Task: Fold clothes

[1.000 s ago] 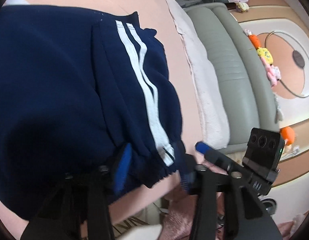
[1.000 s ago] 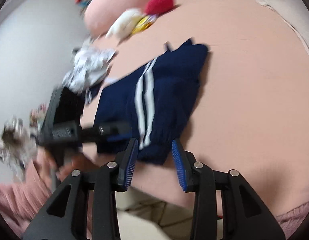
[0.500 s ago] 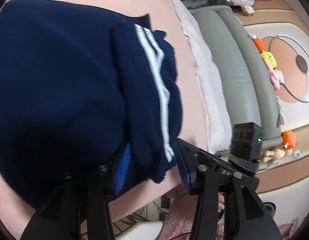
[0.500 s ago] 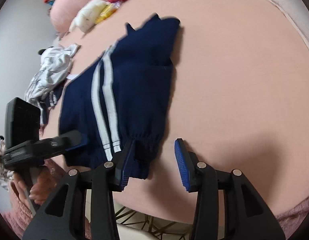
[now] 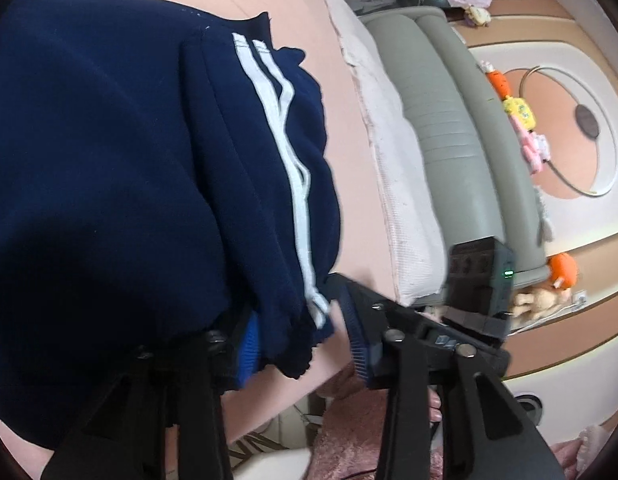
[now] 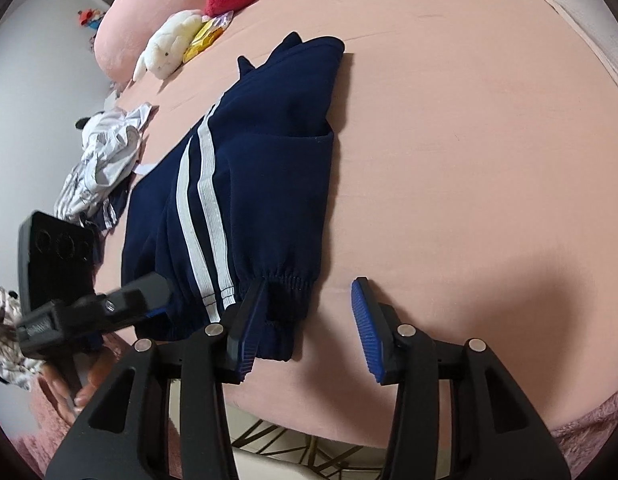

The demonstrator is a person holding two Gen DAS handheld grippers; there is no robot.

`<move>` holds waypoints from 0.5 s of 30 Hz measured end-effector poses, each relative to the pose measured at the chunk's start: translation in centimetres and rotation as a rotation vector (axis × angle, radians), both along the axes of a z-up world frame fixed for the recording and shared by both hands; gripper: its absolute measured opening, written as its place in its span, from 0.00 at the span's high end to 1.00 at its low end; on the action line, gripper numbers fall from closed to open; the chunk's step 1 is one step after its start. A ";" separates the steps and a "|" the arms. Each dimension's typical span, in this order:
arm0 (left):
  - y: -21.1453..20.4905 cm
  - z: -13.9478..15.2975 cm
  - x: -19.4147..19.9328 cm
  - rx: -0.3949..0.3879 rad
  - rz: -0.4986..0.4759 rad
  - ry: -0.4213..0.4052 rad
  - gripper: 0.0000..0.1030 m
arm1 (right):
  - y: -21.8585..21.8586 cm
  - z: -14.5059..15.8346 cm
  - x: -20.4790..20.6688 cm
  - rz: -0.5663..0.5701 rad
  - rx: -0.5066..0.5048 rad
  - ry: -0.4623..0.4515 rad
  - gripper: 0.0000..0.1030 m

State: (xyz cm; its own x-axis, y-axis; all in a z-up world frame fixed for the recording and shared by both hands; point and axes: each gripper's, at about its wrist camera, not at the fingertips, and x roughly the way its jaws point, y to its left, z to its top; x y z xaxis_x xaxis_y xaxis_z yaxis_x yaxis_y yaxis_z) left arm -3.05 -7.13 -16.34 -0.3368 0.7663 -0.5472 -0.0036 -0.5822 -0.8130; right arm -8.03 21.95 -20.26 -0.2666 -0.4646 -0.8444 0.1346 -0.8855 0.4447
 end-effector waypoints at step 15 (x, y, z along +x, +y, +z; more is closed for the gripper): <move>-6.4 7.3 3.9 -0.279 0.116 0.108 0.93 | -5.8 6.1 -0.3 0.129 -0.004 0.214 0.57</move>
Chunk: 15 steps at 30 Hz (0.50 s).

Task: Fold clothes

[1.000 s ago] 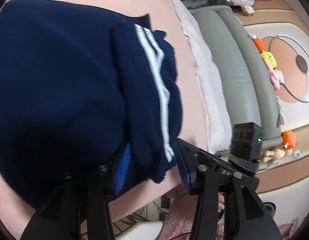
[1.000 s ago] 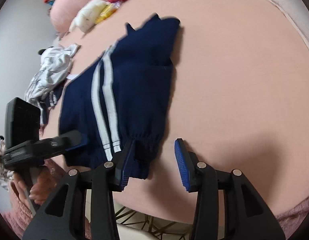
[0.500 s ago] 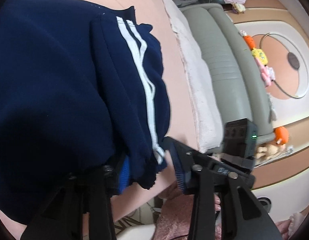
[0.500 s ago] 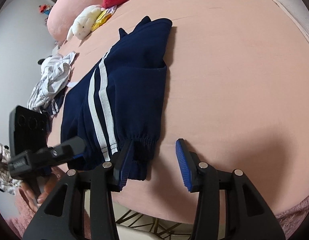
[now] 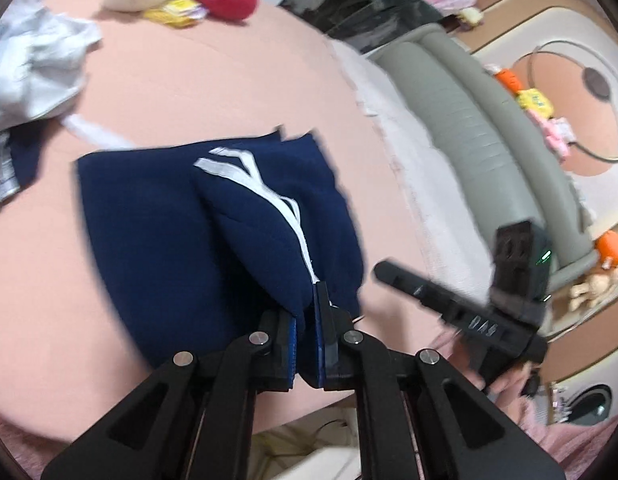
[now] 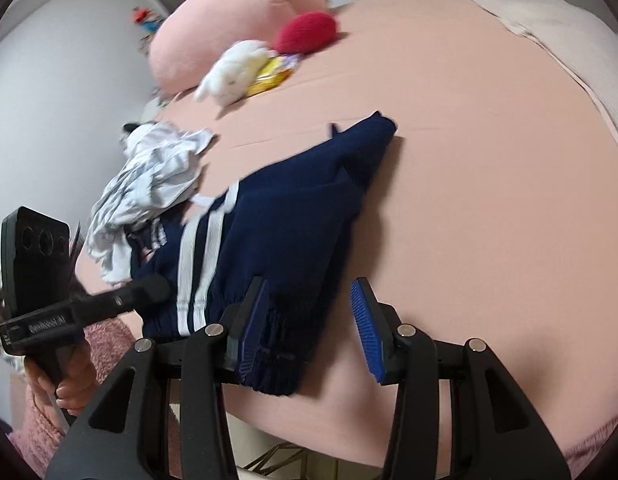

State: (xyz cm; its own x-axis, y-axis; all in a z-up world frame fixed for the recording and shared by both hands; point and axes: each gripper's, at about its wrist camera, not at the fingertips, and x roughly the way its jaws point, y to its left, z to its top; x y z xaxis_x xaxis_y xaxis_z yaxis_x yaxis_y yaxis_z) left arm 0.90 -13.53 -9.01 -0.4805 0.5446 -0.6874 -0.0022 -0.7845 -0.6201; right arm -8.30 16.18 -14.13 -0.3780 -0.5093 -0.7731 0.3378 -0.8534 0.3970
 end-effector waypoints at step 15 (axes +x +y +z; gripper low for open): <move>-2.2 -4.7 0.9 -0.003 0.129 -0.158 0.61 | -1.7 -4.7 0.8 0.023 0.125 -0.028 0.52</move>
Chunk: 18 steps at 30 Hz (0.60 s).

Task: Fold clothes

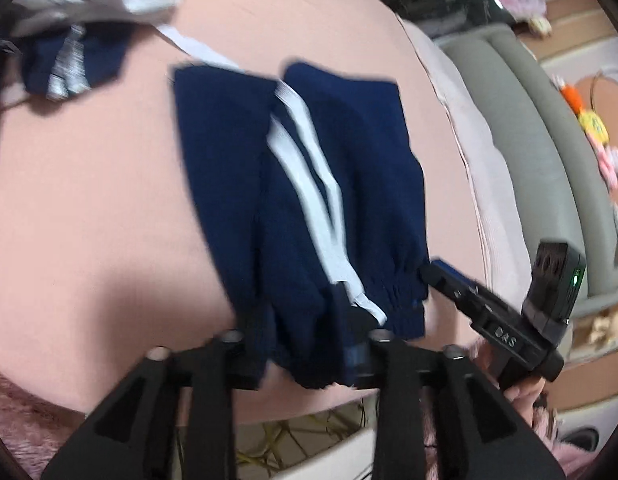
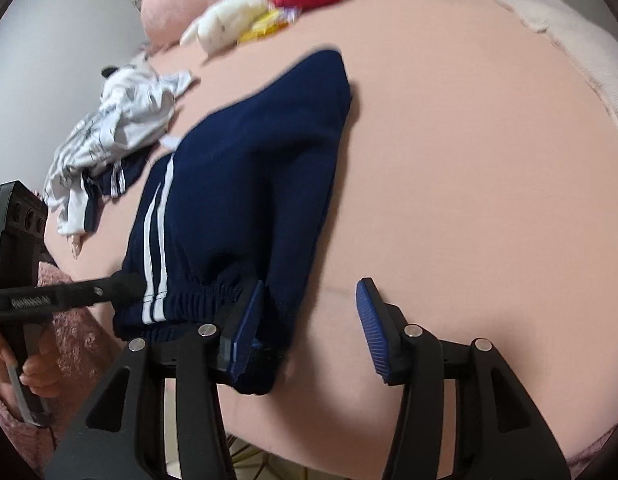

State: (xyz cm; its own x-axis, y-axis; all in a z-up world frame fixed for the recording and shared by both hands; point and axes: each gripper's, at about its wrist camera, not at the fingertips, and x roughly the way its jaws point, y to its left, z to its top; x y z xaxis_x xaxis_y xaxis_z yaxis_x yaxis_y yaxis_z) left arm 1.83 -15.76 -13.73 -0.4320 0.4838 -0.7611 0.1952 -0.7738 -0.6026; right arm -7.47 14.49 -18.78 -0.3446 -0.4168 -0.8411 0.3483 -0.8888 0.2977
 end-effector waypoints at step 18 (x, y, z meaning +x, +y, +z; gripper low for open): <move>2.7 2.3 0.0 0.015 -0.068 0.055 0.61 | 1.3 -1.3 3.0 0.092 0.034 -0.174 0.91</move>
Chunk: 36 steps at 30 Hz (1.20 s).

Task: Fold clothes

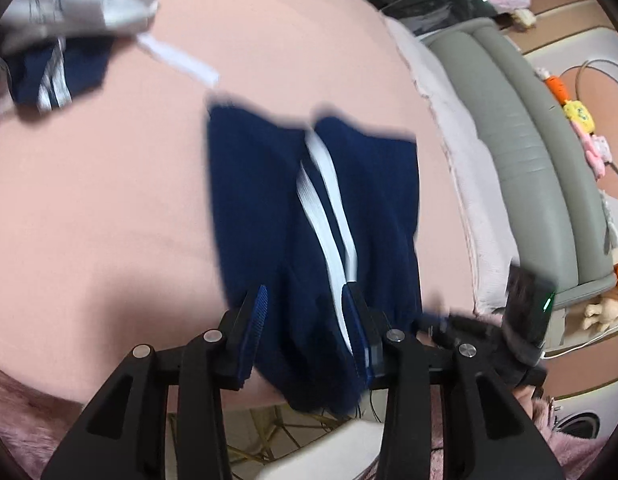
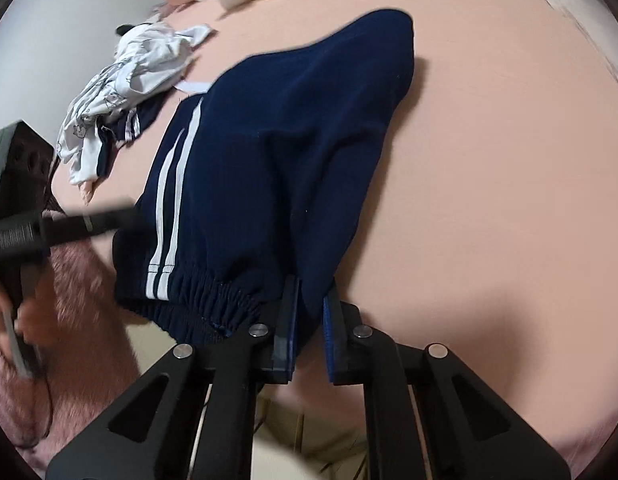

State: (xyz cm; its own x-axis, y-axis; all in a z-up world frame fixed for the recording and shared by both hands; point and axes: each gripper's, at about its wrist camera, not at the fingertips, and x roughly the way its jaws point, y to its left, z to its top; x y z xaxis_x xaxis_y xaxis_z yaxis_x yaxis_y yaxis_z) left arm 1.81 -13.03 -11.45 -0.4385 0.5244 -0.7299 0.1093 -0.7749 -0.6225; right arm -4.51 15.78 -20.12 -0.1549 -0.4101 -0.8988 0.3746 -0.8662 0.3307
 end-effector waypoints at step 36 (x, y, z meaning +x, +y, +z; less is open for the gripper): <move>8.9 -3.2 -8.1 -0.152 -0.085 0.033 0.78 | 1.4 0.8 -3.7 -0.060 0.206 0.156 0.71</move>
